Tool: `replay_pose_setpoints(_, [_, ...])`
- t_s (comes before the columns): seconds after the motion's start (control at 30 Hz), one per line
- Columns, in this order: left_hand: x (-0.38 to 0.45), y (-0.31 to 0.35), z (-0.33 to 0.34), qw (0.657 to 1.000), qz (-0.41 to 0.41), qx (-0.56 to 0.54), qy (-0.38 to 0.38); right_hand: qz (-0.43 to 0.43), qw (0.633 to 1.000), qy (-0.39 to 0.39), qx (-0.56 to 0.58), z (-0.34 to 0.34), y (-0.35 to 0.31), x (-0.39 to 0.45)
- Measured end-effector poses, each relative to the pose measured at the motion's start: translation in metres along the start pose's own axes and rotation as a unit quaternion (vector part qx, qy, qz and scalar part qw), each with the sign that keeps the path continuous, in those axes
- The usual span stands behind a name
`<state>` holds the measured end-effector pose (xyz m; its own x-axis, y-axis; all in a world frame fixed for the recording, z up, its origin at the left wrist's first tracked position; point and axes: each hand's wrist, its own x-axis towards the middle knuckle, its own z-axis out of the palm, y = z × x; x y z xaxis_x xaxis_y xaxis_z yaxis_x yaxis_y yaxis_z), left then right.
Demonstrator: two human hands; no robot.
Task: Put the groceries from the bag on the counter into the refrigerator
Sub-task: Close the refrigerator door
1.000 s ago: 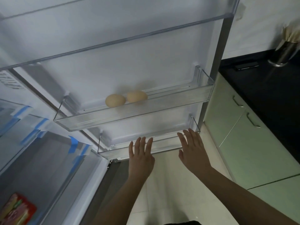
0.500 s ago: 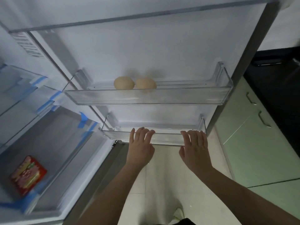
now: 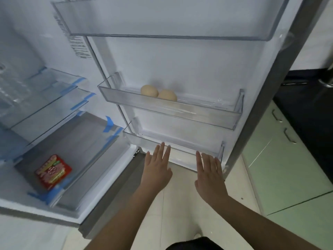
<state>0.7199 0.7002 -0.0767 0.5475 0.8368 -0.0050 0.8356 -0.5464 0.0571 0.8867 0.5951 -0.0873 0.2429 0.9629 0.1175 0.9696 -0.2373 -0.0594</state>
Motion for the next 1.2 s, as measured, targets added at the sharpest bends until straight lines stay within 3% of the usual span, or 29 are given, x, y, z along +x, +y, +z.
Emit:
replay_pose_setpoints(0.3, [-0.141,-0.022,0.000,0.998,-0.029,-0.035,-0.031,-0.044,0.996,-0.065,-0.028,-0.019,-0.051,-0.053])
replay_pose_setpoints(0.47, [-0.210,-0.018,0.001,0.993,-0.065,-0.087,-0.042,-0.080,0.988,-0.114,0.066,-0.044,-0.080,-0.072])
replay_pose_setpoints(0.7, [-0.240,-0.002,-0.001,0.992,-0.076,-0.097,-0.022,-0.139,0.964,-0.006,0.227,-0.061,-0.085,-0.127])
replay_pose_setpoints(0.9, [-0.238,0.025,-0.003,0.988,-0.040,-0.145,-0.021,-0.047,0.941,-0.112,0.314,-0.063,-0.049,-0.159])
replay_pose_setpoints(1.07, [-0.234,0.055,0.000,0.982,-0.009,-0.187,0.003,0.049,0.941,-0.108,0.316,-0.050,-0.011,-0.158])
replay_pose_setpoints(1.2, [-0.228,0.063,-0.001,0.977,-0.052,-0.204,0.019,0.055,0.926,-0.088,0.362,-0.057,-0.008,-0.138])
